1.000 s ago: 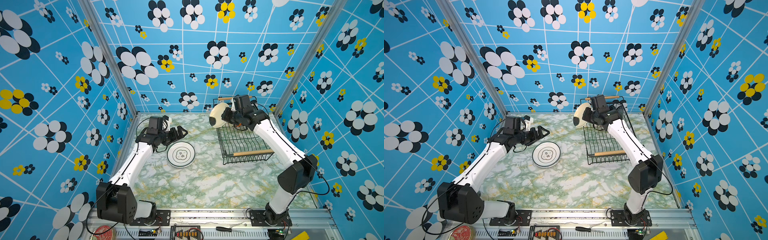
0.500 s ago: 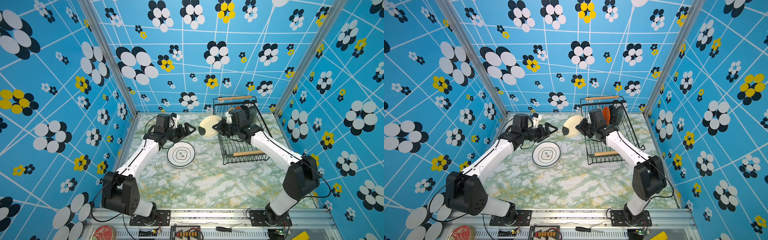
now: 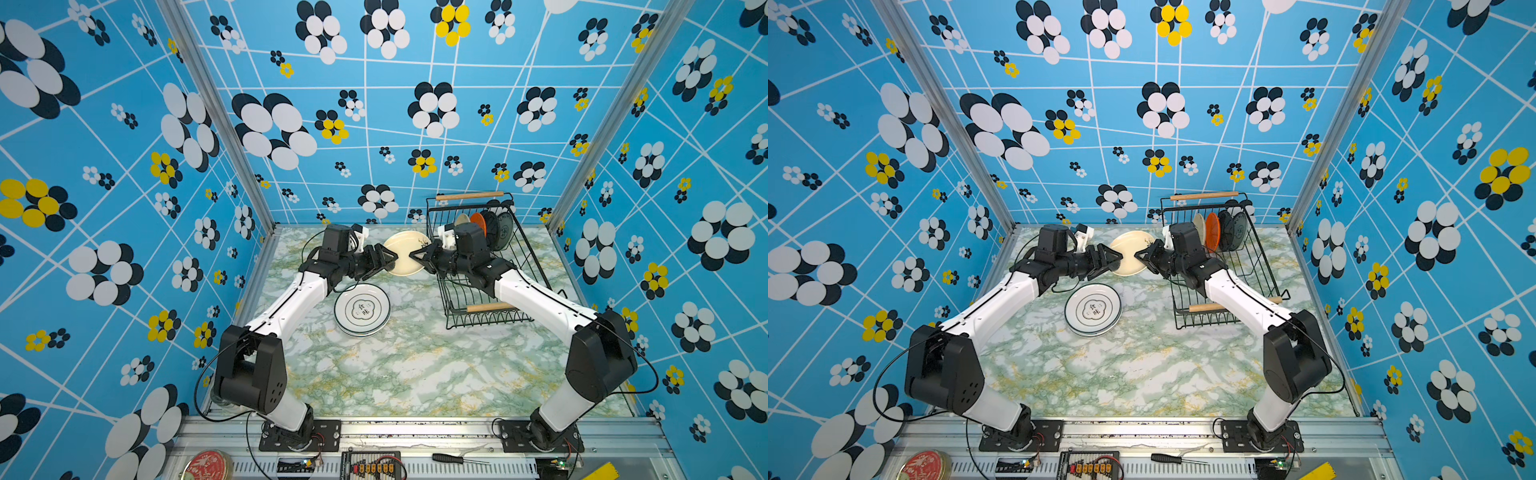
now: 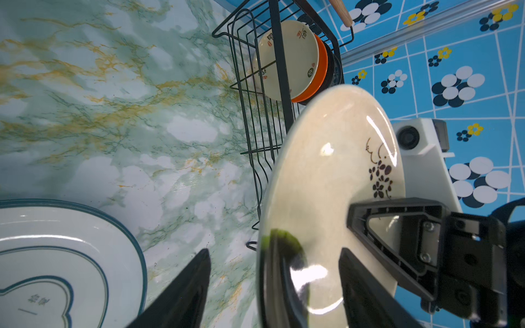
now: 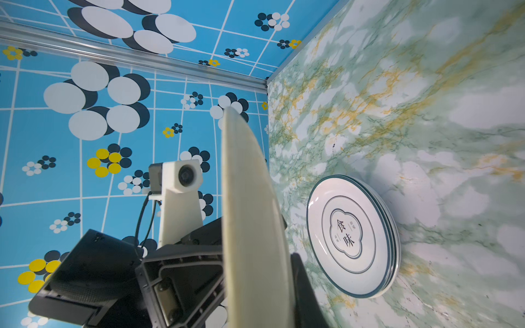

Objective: Unload the plates from the dish rack
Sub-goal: Place a plate at the top-left of the table.

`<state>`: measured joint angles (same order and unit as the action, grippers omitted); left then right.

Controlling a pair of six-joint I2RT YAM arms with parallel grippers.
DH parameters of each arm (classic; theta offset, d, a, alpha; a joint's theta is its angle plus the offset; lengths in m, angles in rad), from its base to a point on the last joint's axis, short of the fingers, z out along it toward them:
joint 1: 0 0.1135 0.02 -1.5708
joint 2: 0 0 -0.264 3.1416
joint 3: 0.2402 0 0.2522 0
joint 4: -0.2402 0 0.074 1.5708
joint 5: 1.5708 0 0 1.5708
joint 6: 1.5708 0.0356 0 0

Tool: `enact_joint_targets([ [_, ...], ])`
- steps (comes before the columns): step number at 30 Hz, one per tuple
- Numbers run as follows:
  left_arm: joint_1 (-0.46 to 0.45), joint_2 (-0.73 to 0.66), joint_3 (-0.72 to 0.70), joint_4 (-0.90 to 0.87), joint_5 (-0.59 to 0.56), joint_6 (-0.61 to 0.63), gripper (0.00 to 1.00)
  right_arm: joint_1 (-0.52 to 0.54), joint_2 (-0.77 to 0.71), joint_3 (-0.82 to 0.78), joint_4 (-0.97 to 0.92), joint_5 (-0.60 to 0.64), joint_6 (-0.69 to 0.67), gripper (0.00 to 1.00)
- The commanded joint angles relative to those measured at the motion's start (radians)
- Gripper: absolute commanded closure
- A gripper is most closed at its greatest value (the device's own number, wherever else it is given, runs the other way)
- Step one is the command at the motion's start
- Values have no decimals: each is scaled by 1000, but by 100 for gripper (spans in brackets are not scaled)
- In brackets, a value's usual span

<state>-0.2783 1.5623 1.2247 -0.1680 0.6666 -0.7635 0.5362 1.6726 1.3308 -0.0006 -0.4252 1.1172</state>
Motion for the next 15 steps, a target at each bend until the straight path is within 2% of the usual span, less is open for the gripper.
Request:
enact_joint_targets([
  [1,-5,5,27,19,34,1,42,3,-31,-16,70,-28,20,92],
  [10,-7,7,39,-8,61,15,74,4,-17,-15,96,-54,25,85],
  [15,-5,4,33,0,71,4,83,4,-8,-10,100,-62,25,80],
])
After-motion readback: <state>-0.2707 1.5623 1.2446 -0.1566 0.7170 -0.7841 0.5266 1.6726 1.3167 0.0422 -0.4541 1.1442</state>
